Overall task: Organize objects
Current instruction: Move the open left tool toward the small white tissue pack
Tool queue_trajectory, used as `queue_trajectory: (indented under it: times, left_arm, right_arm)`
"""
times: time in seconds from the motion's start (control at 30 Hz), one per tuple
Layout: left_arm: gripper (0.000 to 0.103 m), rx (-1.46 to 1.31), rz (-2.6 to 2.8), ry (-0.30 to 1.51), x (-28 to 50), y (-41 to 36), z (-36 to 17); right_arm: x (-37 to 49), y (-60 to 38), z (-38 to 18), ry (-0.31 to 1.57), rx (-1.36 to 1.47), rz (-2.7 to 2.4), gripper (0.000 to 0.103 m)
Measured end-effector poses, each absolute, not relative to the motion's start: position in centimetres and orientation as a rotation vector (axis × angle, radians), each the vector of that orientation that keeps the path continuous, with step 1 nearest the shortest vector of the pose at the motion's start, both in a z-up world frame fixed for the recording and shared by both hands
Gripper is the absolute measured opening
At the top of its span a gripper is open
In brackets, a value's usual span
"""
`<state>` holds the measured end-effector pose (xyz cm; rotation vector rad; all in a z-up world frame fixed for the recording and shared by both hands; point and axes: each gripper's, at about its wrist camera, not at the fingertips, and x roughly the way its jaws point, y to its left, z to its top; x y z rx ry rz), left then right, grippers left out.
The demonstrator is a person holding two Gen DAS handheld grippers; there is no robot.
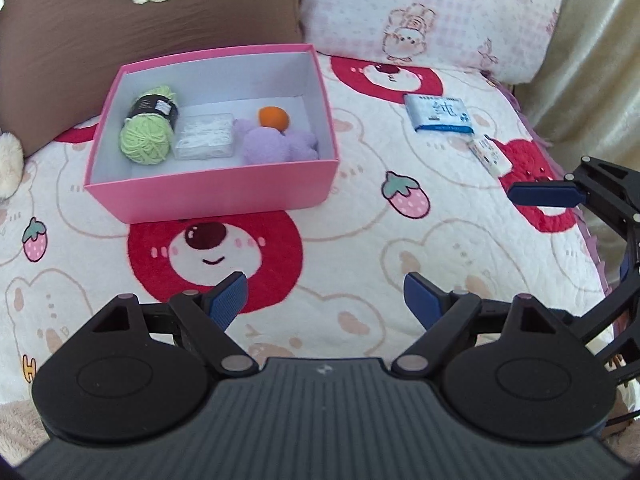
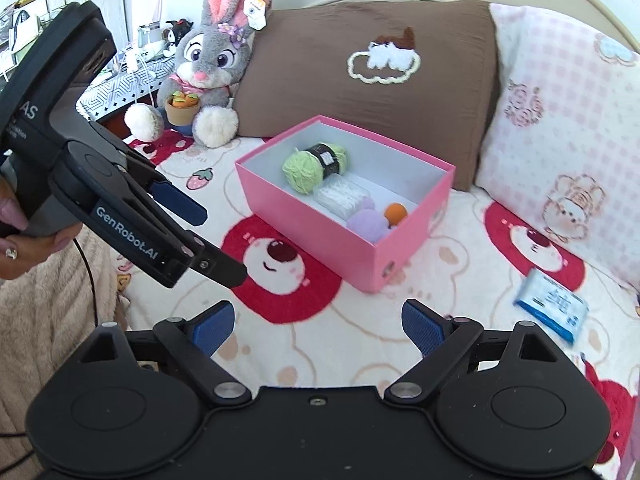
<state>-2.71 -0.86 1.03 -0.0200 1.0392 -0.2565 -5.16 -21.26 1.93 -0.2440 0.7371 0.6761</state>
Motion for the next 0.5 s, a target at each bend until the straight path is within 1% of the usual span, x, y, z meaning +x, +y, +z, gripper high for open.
queue_trajectory:
  times: [0.3,0.5]
  left_arm:
    - [0.085,-0.139,-0.427,1.092,-1.3,-4.2,-0.1]
    - [0.085,-0.1,-0.456,1.082,0.5,-7.1,-0.6]
  right_arm:
    - [-5.7,-25.8,1.6,0.733,-0.217,0.595,0.093]
    - [-5.3,-28.6,1.2,0.741,-0.194,0.528,0.093]
